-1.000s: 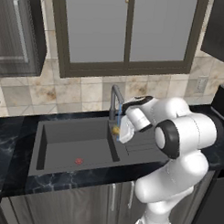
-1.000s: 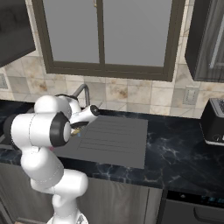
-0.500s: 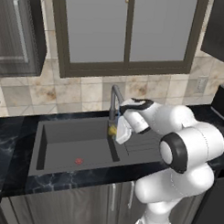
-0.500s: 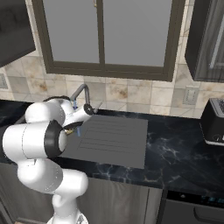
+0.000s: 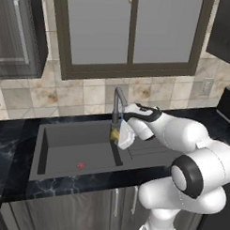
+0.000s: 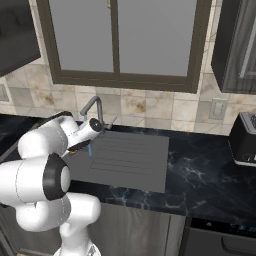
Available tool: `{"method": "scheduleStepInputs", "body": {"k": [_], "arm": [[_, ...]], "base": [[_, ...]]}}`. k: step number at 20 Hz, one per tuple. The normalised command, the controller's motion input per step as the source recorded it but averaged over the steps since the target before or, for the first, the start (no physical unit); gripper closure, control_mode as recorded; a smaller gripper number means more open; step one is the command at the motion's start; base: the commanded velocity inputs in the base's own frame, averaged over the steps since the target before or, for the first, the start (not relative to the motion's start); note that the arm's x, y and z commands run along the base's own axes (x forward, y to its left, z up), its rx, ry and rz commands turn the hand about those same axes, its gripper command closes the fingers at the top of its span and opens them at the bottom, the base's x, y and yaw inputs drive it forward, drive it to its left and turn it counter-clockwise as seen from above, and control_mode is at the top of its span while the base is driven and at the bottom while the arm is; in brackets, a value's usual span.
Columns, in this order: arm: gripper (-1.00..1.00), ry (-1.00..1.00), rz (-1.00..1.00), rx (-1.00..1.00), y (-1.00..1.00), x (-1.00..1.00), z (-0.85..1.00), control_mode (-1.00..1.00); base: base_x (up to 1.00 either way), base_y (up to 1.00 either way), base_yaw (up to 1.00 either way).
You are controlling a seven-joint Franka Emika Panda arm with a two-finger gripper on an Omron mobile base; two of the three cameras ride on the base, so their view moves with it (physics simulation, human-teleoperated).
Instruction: Soak the sponge with water for a few seconds and then drop it inside the sink.
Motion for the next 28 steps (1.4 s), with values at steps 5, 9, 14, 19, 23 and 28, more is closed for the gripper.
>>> {"method": "scheduleStepInputs", "body": {"k": [5,9,14,19,23,28], "arm": [[1.00,0.03,-0.07,0.00,0.20,-0.13,0.17,-1.00],[1.00,0.06,-0.14,-0.03,0.36,0.00,0.11,-1.00],[1.00,0.09,-0.19,-0.05,0.46,0.00,0.06,-1.00],[1.00,0.14,-0.20,-0.02,0.44,0.00,0.00,-1.00],[1.00,0.17,-0.21,0.00,0.35,0.00,0.00,-1.00],[1.00,0.21,-0.24,0.00,0.19,0.08,0.00,-1.00]], "base": [[0.00,0.00,0.00],[0.00,0.00,0.00],[0.00,0.00,0.00],[0.00,0.00,0.00],[0.00,0.00,0.00],[0.00,0.00,0.00]]}}
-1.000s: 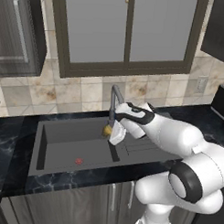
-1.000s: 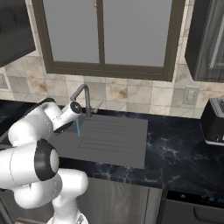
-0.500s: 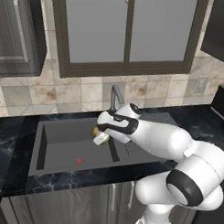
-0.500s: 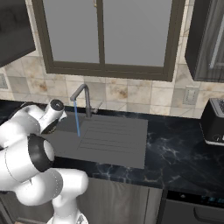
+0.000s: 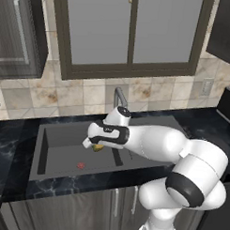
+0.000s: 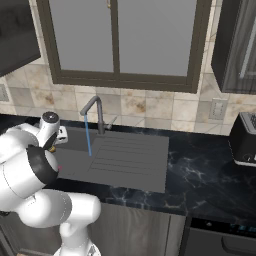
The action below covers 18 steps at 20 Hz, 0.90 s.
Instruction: Soak the sponge with water for a few seconds and then drop it inside the sink.
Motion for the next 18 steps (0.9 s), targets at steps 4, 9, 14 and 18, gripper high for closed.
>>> {"method": "scheduleStepInputs", "body": {"k": [4,9,14,18], "arm": [[1.00,0.22,-0.26,0.00,0.15,0.18,0.00,-1.00],[1.00,0.18,-0.25,-0.02,0.26,0.31,0.00,-1.00],[1.00,0.10,-0.23,-0.04,0.37,0.36,0.00,-1.00],[1.00,0.00,-0.21,-0.09,0.38,0.31,0.00,-1.00]], "base": [[0.00,0.00,0.00],[0.00,0.00,0.00],[0.00,0.00,0.00],[0.00,0.00,0.00]]}}
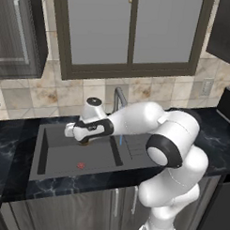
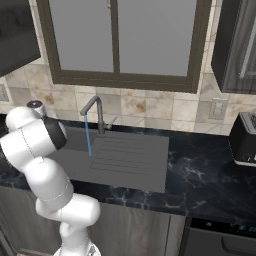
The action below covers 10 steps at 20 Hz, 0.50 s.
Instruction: Soak the sponge with water for a few seconds and then drop it inside the sink.
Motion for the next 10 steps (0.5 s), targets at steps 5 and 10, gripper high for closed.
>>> {"method": "scheduleStepInputs", "body": {"k": [5,10], "arm": [[1.00,0.00,-0.19,-0.06,0.26,0.23,-0.03,-1.00],[1.00,0.00,-0.18,-0.01,0.04,0.23,-0.22,-1.00]], "base": [[0.00,0.00,0.00],[0.00,0.00,0.00]]}}
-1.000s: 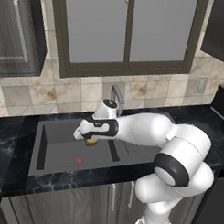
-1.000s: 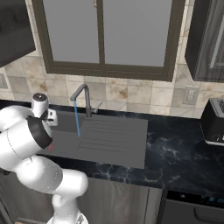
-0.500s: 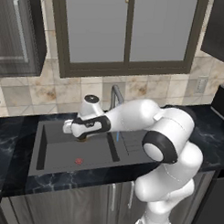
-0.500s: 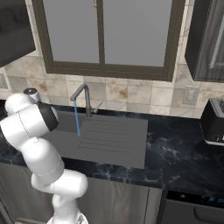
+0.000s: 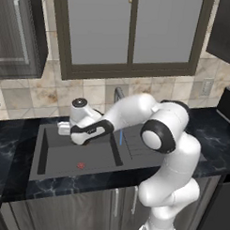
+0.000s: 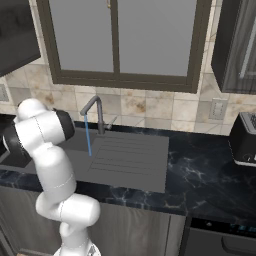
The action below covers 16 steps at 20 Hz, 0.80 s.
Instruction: Soak the sponge with water for a few seconds and then drop it inside the sink.
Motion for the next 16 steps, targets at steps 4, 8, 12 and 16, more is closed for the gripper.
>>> {"method": "scheduleStepInputs", "body": {"k": [4,8,12,16], "arm": [[1.00,0.00,-0.18,0.00,0.01,0.20,-0.23,-1.00],[1.00,0.01,-0.14,0.00,0.06,0.12,-0.19,-1.00],[1.00,0.09,-0.08,0.00,0.00,0.05,-0.09,-1.00],[1.00,0.26,-0.03,0.00,0.00,0.04,0.00,-1.00]], "base": [[0.00,0.00,0.00],[0.00,0.00,0.00],[0.00,0.00,0.00],[0.00,0.00,0.00]]}}
